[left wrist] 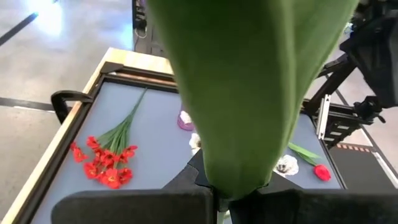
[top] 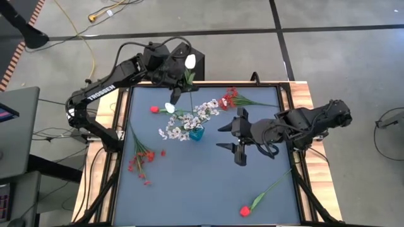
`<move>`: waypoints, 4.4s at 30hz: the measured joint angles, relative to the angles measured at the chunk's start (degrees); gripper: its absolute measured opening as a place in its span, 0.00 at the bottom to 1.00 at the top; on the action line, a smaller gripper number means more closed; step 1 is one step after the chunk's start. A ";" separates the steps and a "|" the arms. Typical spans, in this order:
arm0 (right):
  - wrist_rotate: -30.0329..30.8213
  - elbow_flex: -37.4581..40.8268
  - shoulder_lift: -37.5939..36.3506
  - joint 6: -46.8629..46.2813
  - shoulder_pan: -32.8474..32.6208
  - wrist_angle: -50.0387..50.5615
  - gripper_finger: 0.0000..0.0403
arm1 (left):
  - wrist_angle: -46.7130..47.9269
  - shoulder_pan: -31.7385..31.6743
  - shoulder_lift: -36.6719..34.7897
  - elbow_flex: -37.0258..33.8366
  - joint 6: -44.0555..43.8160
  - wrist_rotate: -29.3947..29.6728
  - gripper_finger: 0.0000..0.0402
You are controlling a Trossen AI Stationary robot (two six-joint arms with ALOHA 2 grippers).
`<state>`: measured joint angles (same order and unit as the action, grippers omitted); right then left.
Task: Sort flowers into vase by color
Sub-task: Put the white flower into the blue vase
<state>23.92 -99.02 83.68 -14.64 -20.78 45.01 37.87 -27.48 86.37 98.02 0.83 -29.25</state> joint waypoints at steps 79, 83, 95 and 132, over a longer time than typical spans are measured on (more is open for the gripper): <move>0.00 -0.04 -0.48 -0.34 -2.27 1.65 0.66 | -12.73 11.89 -2.30 -22.34 9.20 9.06 0.00; 0.00 -0.04 -0.48 -0.34 -2.27 1.67 0.66 | -13.73 12.10 -2.20 -24.26 9.25 9.05 0.00; -0.02 -0.04 -0.48 -0.36 -1.51 1.67 0.66 | -15.56 12.10 -2.12 -25.29 9.01 8.93 0.00; 0.04 -0.04 -0.44 -1.82 -1.18 -2.49 0.66 | -14.68 8.19 -1.90 -25.31 25.08 -1.71 0.00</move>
<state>23.96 -99.07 83.24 -16.47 -21.96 42.52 23.18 -19.29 84.47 72.71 25.91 -30.96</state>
